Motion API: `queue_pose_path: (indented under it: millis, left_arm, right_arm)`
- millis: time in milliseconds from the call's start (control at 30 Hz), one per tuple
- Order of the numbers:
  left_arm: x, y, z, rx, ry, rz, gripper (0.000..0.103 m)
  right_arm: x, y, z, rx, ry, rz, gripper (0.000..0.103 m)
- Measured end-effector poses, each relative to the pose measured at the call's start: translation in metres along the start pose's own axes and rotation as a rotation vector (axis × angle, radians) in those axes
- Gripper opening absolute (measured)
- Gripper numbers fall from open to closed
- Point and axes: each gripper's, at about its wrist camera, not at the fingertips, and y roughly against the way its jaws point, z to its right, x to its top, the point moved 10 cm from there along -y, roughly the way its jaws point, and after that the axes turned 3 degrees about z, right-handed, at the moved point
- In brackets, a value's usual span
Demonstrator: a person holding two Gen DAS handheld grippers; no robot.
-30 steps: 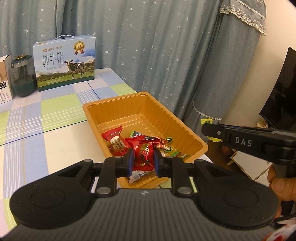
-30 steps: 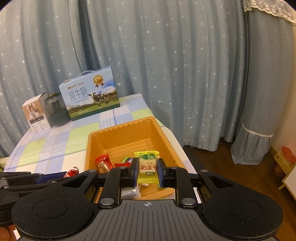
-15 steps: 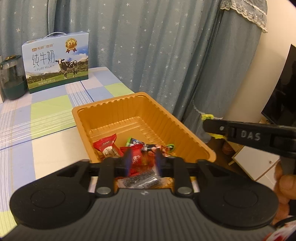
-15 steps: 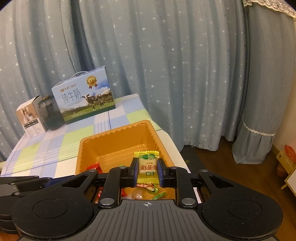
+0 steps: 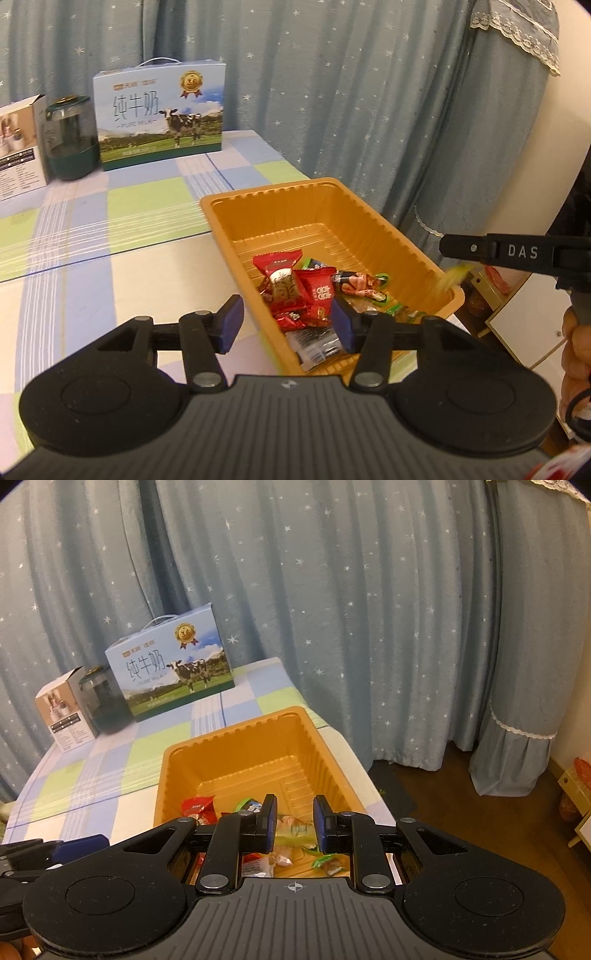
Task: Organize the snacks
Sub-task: 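Open left tool dropping red candy while right tool releases yellow candy into tray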
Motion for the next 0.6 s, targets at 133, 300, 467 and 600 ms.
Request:
queue_pose_path:
  millis: [133, 300, 467, 600]
  left_arm:
    - [0.000, 0.004, -0.005, 0.009, 0.009, 0.007, 0.051]
    - [-0.001, 0.007, -0.009, 0.009, 0.024, 0.010, 0.053]
    - [-0.005, 0.009, -0.011, 0.007, 0.034, 0.009, 0.055]
    - [-0.007, 0.013, -0.012, 0.013, 0.031, 0.011, 0.061]
  right_arm:
    - [0.002, -0.001, -0.005, 0.007, 0.012, -0.001, 0.021]
    - [0.006, -0.002, -0.009, 0.012, 0.016, 0.006, 0.021]
    - [0.007, -0.001, -0.013, 0.016, 0.022, 0.007, 0.021]
    - [0.004, 0.002, -0.015, 0.016, 0.024, 0.003, 0.021]
